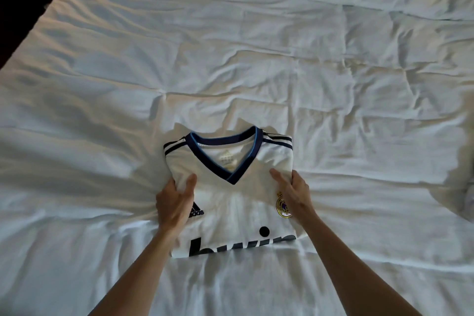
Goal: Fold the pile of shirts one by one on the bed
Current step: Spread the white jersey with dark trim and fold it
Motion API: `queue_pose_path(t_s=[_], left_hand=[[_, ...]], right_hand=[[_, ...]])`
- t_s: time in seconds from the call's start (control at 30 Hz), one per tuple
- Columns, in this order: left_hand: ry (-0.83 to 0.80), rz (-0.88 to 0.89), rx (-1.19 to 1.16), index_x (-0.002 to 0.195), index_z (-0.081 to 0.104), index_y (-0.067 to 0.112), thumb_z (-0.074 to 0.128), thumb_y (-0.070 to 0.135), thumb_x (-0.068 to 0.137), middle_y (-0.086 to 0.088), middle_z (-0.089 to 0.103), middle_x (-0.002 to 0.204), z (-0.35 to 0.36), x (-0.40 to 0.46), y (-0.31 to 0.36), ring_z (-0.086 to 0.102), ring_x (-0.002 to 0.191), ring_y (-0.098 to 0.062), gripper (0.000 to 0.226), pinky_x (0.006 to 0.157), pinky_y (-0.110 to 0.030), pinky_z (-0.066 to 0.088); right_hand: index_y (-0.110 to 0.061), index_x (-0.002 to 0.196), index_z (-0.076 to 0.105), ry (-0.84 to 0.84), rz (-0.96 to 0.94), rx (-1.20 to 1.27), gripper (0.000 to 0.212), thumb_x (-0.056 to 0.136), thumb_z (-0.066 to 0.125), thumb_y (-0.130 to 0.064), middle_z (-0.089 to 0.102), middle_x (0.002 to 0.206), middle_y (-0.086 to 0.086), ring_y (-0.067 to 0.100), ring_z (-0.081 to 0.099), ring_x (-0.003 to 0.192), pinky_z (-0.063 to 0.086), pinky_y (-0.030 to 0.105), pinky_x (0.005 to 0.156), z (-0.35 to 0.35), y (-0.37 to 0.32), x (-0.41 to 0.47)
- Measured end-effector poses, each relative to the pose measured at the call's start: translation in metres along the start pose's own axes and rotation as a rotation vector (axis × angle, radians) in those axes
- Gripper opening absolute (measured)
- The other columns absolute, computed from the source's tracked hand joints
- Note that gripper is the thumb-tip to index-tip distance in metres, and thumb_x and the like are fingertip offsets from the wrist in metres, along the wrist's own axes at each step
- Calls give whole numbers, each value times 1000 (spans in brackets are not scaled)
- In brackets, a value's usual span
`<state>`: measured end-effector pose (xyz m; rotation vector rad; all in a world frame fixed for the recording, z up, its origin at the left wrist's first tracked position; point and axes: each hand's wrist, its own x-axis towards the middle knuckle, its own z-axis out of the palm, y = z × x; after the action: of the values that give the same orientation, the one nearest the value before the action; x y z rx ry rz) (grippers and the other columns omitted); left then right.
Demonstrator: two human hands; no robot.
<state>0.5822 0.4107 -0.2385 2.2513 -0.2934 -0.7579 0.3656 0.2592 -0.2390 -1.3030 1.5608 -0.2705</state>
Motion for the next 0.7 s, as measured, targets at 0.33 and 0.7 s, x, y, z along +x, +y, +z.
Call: queue_pose_path(t_s=[0.33, 0.7], left_hand=[[-123, 130, -249, 104, 67, 29, 63, 30, 96, 8, 74, 95, -21, -9, 42, 70, 90, -9, 9, 80, -33, 55], [-91, 521, -169, 99, 67, 23, 58, 49, 82, -4, 72, 88, -219, -66, 330, 68, 85, -24, 32, 78, -43, 55]], right_hand=[[-17, 96, 61, 52, -136, 39, 8, 96, 60, -24, 66, 85, 1, 25, 63, 84, 48, 35, 70, -18, -35, -20], [-17, 108, 61, 164, -439, 140, 16, 95, 58, -27, 68, 100, 9, 31, 64, 91, 56, 44, 79, -151, -327, -150]])
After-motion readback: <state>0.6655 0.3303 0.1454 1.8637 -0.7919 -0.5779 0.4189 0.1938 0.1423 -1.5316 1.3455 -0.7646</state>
